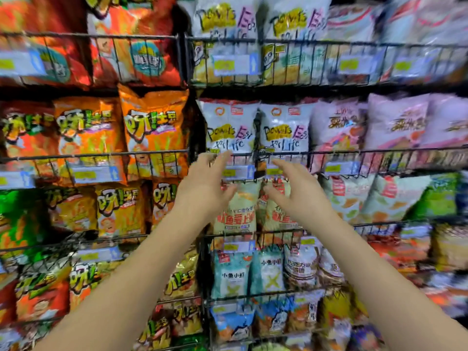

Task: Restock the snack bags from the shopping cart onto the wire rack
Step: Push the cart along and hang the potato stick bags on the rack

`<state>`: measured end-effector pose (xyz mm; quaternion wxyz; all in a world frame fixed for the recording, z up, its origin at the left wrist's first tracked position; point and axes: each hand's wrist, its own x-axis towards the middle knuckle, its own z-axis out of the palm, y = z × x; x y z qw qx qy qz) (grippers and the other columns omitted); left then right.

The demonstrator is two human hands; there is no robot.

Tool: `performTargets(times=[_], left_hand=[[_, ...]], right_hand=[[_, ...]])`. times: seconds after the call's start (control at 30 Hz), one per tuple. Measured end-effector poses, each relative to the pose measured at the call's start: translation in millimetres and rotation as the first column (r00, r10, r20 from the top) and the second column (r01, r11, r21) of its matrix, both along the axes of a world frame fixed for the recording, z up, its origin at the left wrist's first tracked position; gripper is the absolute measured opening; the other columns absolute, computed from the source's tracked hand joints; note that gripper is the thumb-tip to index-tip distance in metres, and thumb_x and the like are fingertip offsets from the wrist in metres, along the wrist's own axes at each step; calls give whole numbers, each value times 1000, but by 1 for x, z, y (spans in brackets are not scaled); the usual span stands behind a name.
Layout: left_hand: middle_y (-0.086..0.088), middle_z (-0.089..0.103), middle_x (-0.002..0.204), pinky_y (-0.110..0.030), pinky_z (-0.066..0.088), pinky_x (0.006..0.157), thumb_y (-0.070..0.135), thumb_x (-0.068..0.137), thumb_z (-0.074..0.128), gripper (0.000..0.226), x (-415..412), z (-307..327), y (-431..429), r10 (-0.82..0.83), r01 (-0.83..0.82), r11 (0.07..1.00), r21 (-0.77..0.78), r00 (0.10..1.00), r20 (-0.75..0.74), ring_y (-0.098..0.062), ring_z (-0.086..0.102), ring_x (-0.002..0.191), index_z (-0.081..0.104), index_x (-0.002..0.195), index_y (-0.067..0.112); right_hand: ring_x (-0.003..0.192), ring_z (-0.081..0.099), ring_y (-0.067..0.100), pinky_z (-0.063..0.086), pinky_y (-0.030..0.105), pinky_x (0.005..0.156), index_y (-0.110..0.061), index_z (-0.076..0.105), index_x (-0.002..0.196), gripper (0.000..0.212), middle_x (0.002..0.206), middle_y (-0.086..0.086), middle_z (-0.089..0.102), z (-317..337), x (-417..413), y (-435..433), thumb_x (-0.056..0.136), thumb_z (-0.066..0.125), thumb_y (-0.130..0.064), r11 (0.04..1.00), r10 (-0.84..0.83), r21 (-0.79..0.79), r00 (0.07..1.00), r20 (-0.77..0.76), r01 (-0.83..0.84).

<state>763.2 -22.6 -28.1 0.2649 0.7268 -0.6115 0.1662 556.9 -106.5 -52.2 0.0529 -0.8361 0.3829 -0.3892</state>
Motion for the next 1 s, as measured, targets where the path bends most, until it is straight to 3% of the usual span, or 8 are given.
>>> performTargets(times=[0.2,0.4,0.5,0.67,0.8,1.0], left_hand=[[-6,30,158,-47,55,95,54,99,58,77,-13,43,-36,-91,96,990,-103,994,60,-30,37,142,17,162,38],[-6,25,160,-46,54,97,57,97,58,79,-42,72,-70,-115,121,989,-88,991,69,-30,35,145,16,161,38],[-3,27,160,-42,52,97,55,98,59,78,-60,83,-80,-130,140,985,-99,986,100,-26,36,144,16,161,39],[-5,27,159,-44,49,104,51,98,61,80,-85,109,-93,-117,134,975,-179,988,102,-28,33,144,15,163,36],[-4,29,158,-45,55,93,51,98,61,75,-113,131,-105,-31,56,970,-236,993,110,-29,40,139,21,160,38],[-8,32,155,-50,54,94,54,97,60,74,-150,161,-128,74,-31,946,-322,990,121,-31,42,138,23,159,37]], right_hand=[[135,48,25,44,40,103,-25,40,155,66,150,6,48,46,-30,-23,97,67,-40,993,-89,-78,996,27,91],[133,50,26,48,44,102,-24,42,152,66,148,7,49,72,-71,-48,95,68,-43,982,-150,-110,987,52,155],[131,50,26,47,42,103,-25,43,151,66,143,7,50,85,-88,-64,93,70,-41,983,-119,-125,987,111,132],[125,51,20,36,25,97,-27,42,153,65,139,4,52,114,-114,-93,94,70,-38,974,-31,-217,989,144,62],[128,50,20,42,34,106,-25,41,153,67,140,5,52,144,-137,-120,95,70,-40,956,52,-293,987,150,-6],[128,52,23,44,38,101,-28,38,154,66,143,4,51,189,-177,-161,96,66,-45,944,94,-329,981,169,-34]])
